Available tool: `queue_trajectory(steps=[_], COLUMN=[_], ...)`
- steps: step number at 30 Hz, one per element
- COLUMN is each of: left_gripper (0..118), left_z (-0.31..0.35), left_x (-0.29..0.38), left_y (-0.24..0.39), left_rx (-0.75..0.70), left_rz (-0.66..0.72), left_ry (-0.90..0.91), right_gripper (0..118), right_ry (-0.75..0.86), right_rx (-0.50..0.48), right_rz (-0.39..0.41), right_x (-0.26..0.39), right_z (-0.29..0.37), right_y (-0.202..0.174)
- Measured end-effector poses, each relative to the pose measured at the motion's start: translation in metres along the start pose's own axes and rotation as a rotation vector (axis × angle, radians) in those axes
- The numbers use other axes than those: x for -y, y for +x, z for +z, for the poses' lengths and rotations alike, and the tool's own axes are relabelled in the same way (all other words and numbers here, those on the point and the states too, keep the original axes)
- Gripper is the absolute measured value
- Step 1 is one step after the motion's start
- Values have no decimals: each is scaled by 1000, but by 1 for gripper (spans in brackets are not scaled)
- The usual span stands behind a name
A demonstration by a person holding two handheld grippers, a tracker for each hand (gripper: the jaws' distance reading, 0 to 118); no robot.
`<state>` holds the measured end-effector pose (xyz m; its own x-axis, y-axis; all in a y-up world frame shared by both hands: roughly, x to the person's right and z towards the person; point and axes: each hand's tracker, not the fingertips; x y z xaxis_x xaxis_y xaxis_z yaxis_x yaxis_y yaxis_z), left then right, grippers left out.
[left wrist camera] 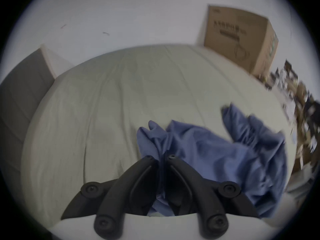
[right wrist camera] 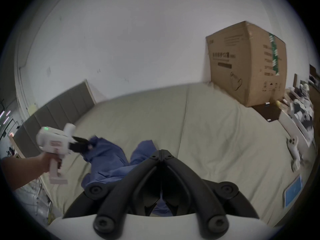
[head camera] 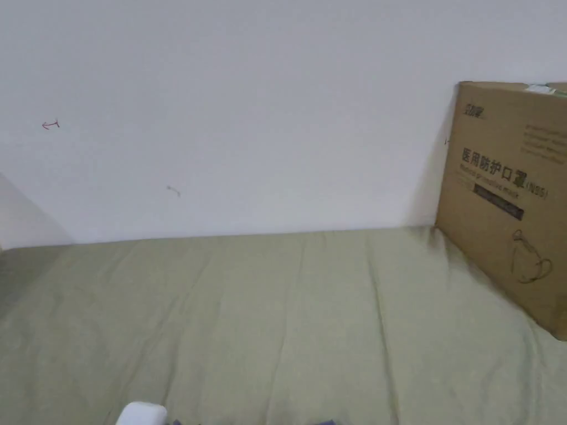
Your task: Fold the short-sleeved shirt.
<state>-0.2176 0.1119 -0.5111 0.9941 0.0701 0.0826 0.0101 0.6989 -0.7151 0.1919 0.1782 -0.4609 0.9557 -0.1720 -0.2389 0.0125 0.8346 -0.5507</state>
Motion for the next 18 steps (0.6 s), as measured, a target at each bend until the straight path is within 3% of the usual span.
queue_trajectory(steps=[1, 2, 3, 4, 5, 7, 12, 15, 16, 17, 18], left_gripper=[7, 7, 7, 7, 7, 7, 7, 7, 7, 7, 7], left_z=[10, 18, 26, 32, 37, 46, 54, 48, 47, 46, 49], left_x=[-1, 0, -1, -1, -1, -1, 5, 9, 11, 12, 14], left_y=[-4, -11, -14, -17, -19, -12, -9, -18, -20, -21, -20], left_rx=[-2, 1, 7, 5, 5, -3, -10, -18, -20, -23, -30], left_rz=[37, 63, 81, 74, 68, 54, 39, 38, 39, 42, 42], left_ry=[34, 60, 80, 83, 81, 88, 101, 66, 54, 45, 38], right_gripper=[15, 49, 91, 108, 110, 110, 110, 108, 104, 90, 60], right_ry=[-103, -193, -295, -394, -453, -555, -725, -741, -736, -731, -718], right_rx=[-75, -137, -173, -202, -201, -170, -12, 29, 19, 25, 85], right_rz=[-10, -66, -126, -229, -310, -339, -280, -160, -118, -57, 45], right_x=[-11, -18, -24, -26, -23, -19, 0, 2, -1, -4, -7], right_z=[-20, -40, -63, -85, -103, -140, -208, -212, -209, -206, -199], right_y=[7, 13, 18, 23, 26, 28, 18, -1, -7, -10, -12])
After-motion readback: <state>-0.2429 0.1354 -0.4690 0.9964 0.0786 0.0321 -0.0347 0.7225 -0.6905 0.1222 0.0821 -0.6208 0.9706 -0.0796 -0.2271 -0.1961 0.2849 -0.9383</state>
